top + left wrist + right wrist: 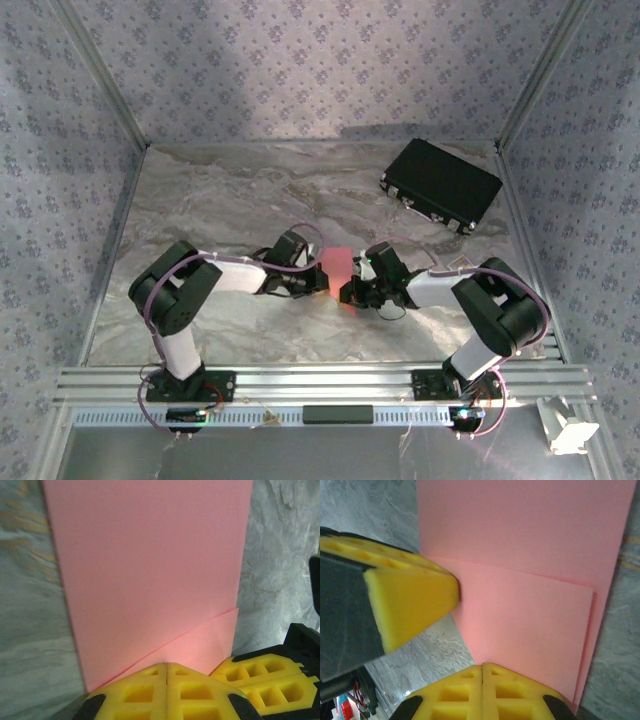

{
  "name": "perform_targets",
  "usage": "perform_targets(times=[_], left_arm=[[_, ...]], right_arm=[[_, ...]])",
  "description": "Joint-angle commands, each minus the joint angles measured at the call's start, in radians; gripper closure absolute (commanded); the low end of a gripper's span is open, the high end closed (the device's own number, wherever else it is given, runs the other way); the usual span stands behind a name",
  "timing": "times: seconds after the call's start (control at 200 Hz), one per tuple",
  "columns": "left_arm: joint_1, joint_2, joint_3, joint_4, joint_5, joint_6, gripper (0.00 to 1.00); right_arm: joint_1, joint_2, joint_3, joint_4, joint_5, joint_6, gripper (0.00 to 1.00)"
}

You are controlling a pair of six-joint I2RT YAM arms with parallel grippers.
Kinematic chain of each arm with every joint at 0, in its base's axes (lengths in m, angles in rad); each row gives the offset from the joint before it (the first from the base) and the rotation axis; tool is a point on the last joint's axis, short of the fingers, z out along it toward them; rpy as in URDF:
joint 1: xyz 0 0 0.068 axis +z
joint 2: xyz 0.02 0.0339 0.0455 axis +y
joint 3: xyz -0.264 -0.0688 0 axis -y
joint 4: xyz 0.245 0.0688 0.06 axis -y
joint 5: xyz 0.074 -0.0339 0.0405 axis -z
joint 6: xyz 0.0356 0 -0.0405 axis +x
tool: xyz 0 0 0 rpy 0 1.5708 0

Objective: Fold a paper plane with a square sheet of paper (pick it up from the middle)
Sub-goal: Third fold the triangle at the center of the table.

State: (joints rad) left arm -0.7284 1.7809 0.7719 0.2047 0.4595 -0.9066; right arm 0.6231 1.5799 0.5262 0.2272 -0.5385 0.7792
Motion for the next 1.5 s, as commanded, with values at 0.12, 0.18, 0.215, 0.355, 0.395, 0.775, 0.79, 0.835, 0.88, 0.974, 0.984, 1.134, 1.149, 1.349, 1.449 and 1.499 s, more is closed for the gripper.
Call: perform_targets(times=[0.12,0.18,0.215,0.355,0.395,0.775,0.79,0.835,0.88,0.974,0.984,1.134,1.149,1.349,1.449,1.499], left_arm=[[0.074,0.014,0.05,-0.205,-0.13,0.054,1.0],[0.082,0.012,0.053,-0.218,-0.145,0.047,1.0],[0.087,0.013,0.055,-0.22,-0.148,0.038,1.0],[0.087,0.01,0.085,-0.208,-0.137,0.025,1.0],[0.082,0.0,0.091,-0.206,-0.138,0.027,1.0],[0.01,-0.109,0.103,-0.173,-0.127,0.07,0.86],[0.007,-0.102,0.107,-0.172,-0.119,0.075,0.87],[0.0,-0.082,0.115,-0.164,-0.09,0.088,0.87],[-0.002,-0.06,0.124,-0.163,-0.063,0.094,0.89],[-0.005,-0.02,0.133,-0.162,-0.036,0.099,0.91],[-0.004,-0.016,0.133,-0.162,-0.034,0.101,0.91],[-0.006,0.06,0.177,-0.241,-0.056,0.132,0.98],[-0.008,0.068,0.181,-0.246,-0.057,0.134,0.98],[-0.009,0.094,0.166,-0.265,-0.084,0.133,1.0],[-0.01,0.092,0.16,-0.275,-0.087,0.14,1.0],[-0.009,0.095,0.162,-0.278,-0.082,0.143,1.0]], right_arm=[[0.004,0.012,-0.034,-0.08,0.033,0.007,1.0],[0.003,0.012,-0.032,-0.08,0.032,0.005,1.0],[0.004,0.012,-0.032,-0.08,0.031,0.005,1.0],[0.004,0.018,-0.031,-0.076,0.031,0.005,1.0],[0.003,0.019,-0.031,-0.074,0.029,0.005,1.0],[0.001,0.02,-0.028,-0.068,0.028,0.007,1.0],[0.001,0.02,-0.028,-0.069,0.029,0.007,1.0],[0.001,0.021,-0.026,-0.071,0.03,0.006,1.0],[0.0,0.019,-0.025,-0.072,0.031,0.006,1.0],[-0.001,0.016,-0.023,-0.074,0.032,0.005,1.0],[-0.001,0.016,-0.023,-0.074,0.031,0.005,1.0],[-0.002,0.005,-0.013,-0.083,0.038,0.005,1.0],[-0.003,0.003,-0.011,-0.084,0.038,0.003,1.0],[0.001,-0.027,0.048,-0.122,0.018,-0.024,1.0],[0.006,-0.025,0.093,-0.131,0.001,-0.037,1.0],[0.007,-0.012,0.111,-0.129,-0.005,-0.039,1.0]])
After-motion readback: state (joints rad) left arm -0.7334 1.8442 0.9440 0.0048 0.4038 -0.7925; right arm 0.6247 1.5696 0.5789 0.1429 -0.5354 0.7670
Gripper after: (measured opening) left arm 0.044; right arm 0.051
